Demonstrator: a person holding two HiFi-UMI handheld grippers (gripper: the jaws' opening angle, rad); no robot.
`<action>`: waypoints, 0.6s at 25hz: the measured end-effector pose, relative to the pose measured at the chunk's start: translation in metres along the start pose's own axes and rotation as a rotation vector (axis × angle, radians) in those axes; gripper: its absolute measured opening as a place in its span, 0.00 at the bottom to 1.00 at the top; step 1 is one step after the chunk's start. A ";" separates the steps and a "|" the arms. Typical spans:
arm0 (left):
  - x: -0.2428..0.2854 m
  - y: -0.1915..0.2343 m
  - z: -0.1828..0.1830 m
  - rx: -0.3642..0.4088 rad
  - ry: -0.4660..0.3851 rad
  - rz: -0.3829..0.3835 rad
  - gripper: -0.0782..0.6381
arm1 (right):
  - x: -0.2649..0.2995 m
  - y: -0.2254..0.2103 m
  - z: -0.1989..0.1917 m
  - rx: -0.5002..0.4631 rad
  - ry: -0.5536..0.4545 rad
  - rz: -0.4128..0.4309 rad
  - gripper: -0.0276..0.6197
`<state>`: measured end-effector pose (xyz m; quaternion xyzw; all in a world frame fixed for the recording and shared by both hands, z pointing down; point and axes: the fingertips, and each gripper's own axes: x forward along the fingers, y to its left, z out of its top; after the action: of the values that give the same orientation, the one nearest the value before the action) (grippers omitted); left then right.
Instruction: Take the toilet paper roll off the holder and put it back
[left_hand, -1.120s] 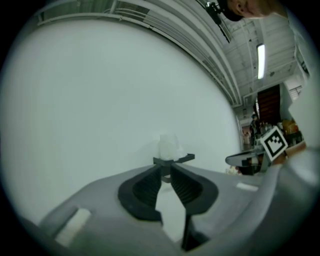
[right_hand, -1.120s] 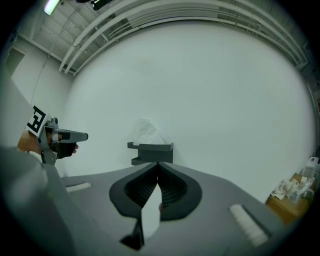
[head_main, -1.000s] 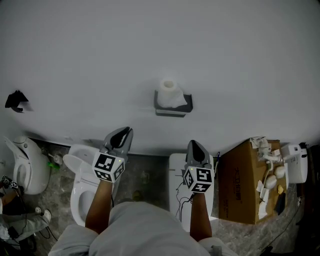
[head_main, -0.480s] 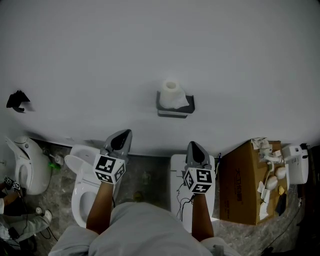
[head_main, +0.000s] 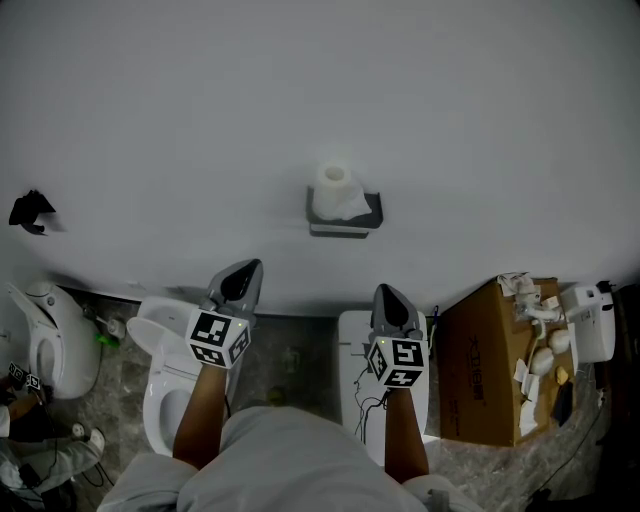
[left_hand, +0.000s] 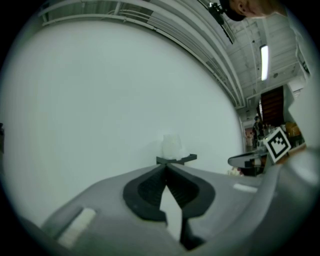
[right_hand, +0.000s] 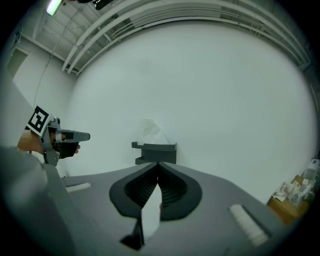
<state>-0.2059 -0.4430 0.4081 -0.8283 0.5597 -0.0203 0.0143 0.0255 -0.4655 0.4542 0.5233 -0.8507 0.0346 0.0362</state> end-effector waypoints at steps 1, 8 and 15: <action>0.001 0.001 0.000 0.000 0.000 0.000 0.11 | 0.000 0.000 0.000 0.001 -0.001 -0.001 0.05; 0.003 0.001 0.002 0.004 -0.003 -0.008 0.11 | -0.001 0.001 0.002 0.001 0.002 -0.002 0.05; 0.005 0.004 0.005 0.004 -0.013 -0.006 0.11 | -0.001 0.003 0.005 0.007 -0.016 -0.003 0.05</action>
<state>-0.2076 -0.4491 0.4028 -0.8302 0.5569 -0.0162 0.0197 0.0236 -0.4640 0.4489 0.5250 -0.8500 0.0333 0.0277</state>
